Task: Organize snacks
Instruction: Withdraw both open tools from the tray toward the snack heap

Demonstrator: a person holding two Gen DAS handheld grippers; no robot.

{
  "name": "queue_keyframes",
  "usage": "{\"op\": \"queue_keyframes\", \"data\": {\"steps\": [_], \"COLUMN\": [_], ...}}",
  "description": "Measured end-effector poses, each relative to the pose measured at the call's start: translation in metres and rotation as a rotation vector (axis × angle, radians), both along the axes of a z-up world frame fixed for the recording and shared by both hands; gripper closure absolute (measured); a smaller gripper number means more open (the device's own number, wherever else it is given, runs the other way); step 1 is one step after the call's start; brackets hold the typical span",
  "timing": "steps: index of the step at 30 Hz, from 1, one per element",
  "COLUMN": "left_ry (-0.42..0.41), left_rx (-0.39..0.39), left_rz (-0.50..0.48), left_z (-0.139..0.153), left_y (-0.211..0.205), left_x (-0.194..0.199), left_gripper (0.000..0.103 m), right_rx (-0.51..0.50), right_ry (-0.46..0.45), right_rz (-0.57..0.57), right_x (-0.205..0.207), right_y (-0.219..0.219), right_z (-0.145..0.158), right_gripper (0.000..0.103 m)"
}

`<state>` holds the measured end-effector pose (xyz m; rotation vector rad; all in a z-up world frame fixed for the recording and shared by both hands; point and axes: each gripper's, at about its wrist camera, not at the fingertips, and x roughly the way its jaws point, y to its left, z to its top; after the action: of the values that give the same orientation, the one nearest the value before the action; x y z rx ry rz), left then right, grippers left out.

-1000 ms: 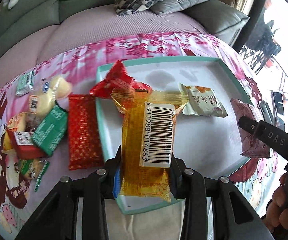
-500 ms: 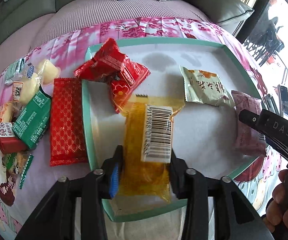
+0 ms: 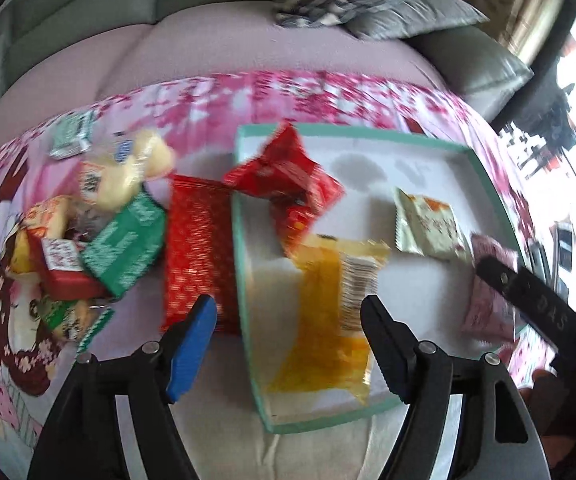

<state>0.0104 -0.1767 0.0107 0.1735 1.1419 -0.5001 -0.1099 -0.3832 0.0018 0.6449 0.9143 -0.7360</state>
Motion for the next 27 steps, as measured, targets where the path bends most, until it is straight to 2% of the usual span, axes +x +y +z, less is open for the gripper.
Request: {"op": "queue_keyframes", "data": {"steps": [4, 7, 11, 15, 21, 27], "left_ry": [-0.036, -0.042, -0.057, -0.037, -0.014, -0.007], "left_rx": [0.01, 0.004, 0.034, 0.072, 0.102, 0.092], "left_rz": [0.081, 0.154, 0.26, 0.325, 0.383, 0.429], "left_z": [0.005, 0.009, 0.013, 0.01, 0.007, 0.013], "left_y": [0.016, 0.03, 0.052, 0.068, 0.095, 0.125], "left_x": [0.01, 0.019, 0.029, 0.036, 0.042, 0.042], "left_gripper": [0.025, 0.017, 0.017, 0.017, 0.017, 0.016], "right_rx": [-0.016, -0.037, -0.077, -0.089, -0.089, -0.077], "right_ry": [-0.002, -0.009, -0.007, -0.017, -0.022, -0.032], "right_rz": [0.047, 0.082, 0.113, 0.161, 0.271, 0.357], "right_x": [0.008, 0.014, 0.02, 0.028, 0.045, 0.058], "right_y": [0.01, 0.02, 0.034, 0.051, 0.086, 0.12], "right_z": [0.003, 0.008, 0.015, 0.02, 0.024, 0.027], "right_gripper": [0.0, 0.0, 0.0, 0.0, 0.0, 0.0]}}
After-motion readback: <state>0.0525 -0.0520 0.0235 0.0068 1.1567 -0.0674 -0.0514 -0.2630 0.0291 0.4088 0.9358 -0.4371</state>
